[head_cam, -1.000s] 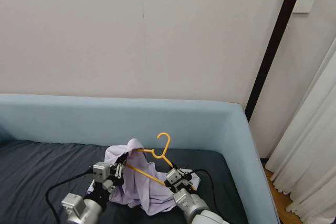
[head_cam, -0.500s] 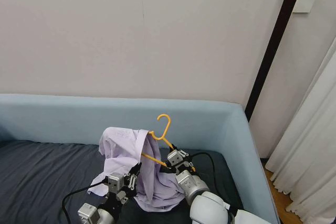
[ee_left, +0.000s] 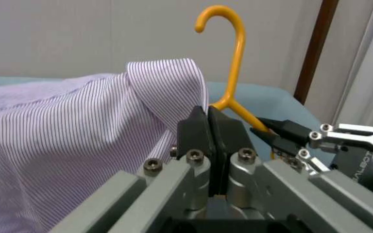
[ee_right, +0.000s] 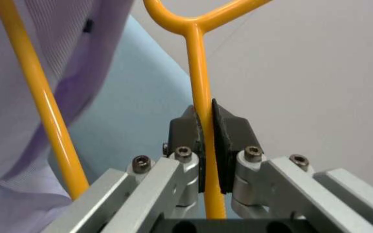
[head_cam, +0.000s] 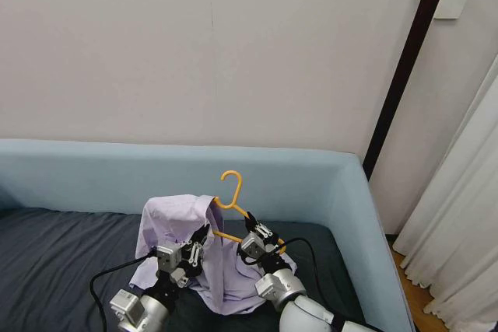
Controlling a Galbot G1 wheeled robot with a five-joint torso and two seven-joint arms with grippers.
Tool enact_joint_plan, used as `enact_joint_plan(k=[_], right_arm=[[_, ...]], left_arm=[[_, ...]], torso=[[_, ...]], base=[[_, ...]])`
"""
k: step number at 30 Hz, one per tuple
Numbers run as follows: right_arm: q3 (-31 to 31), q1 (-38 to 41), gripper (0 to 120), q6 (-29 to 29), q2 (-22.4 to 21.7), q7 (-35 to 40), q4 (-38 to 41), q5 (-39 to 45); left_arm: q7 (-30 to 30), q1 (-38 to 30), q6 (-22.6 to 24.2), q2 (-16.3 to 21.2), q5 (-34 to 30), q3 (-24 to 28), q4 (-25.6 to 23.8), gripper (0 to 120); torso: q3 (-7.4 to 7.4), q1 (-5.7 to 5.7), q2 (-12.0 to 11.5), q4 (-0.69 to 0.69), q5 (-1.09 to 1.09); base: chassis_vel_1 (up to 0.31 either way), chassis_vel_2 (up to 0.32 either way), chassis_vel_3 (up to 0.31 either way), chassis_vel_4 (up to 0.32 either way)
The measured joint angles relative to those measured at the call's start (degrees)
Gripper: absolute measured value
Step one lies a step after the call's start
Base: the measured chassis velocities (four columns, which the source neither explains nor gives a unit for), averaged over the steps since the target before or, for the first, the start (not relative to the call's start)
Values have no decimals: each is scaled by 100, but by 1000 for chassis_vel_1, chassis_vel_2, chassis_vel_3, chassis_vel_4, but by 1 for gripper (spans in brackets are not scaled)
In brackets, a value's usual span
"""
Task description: Pick up the clothes from the sofa and hang them on the clothes hanger.
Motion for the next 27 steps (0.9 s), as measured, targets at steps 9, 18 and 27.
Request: enact_joint_plan(k=[9,18,27], right_arm=[[546,-40,4,623,-263,-651,-367,-716],[936,-70,4,1410,-303,-1144,-583,-965],[717,-59,4,2139,-57,-1411,-779,-963]], left_arm=[[-28,177,110,159,32,-273,-156,0],[-20,228,128,45,167,-160,-142,0],[30,202,126,-21,280,-33,-24,0]], torso=[[0,0,0,-1,0],[0,0,0,-1,1],[0,0,0,-1,0]], base=[[0,0,0,0],[0,0,0,0],[0,0,0,0]])
